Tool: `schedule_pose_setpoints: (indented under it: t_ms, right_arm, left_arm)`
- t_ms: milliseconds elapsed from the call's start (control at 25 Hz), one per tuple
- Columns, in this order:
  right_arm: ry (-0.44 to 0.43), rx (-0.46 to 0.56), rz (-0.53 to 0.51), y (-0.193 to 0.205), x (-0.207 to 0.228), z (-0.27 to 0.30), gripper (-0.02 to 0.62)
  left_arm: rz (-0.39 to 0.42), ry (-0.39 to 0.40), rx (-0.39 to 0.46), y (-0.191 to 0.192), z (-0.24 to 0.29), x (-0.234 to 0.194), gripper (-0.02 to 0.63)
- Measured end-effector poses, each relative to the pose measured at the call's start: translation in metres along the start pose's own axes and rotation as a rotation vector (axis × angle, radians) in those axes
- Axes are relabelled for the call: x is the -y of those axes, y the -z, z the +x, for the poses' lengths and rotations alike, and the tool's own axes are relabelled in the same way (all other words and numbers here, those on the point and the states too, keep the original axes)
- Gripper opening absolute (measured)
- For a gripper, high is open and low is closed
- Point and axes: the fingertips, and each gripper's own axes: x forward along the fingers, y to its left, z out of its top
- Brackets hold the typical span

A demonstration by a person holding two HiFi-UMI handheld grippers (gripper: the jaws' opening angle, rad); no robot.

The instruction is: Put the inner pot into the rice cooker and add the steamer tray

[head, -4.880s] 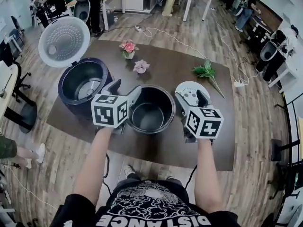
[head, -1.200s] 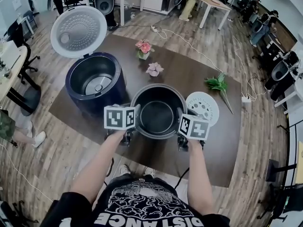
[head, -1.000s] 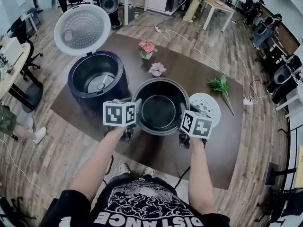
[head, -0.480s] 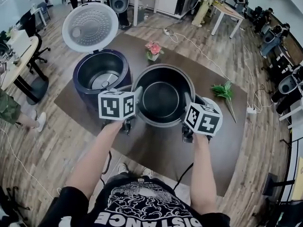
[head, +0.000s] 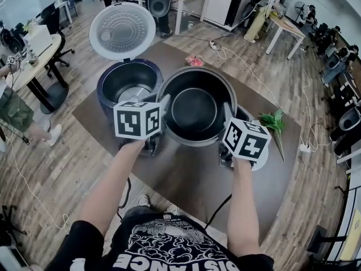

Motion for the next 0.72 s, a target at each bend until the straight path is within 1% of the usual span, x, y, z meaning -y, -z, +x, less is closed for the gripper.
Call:
schedule_pose_setpoints:
  t_ms: [240,480,720]
  right_arm:
    - [-0.05,0.047,-0.042,-0.026,-0.023,0.005,0.069]
    - [-0.091,0.093,-0.074,-0.051,-0.045,0.009,0.069]
    - [-0.121,0.133,-0.095,-0.07,-0.078,0.018,0.069]
  left_arm:
    - [0.001,-0.047,0.058,-0.019,-0.021,-0.012,0.083]
    - [-0.016,-0.07,0.112,-0.039,-0.038,-0.025,0.083]
    - [-0.02,-0.091,0.158,-0.058,-0.057,-0.051,0.081]
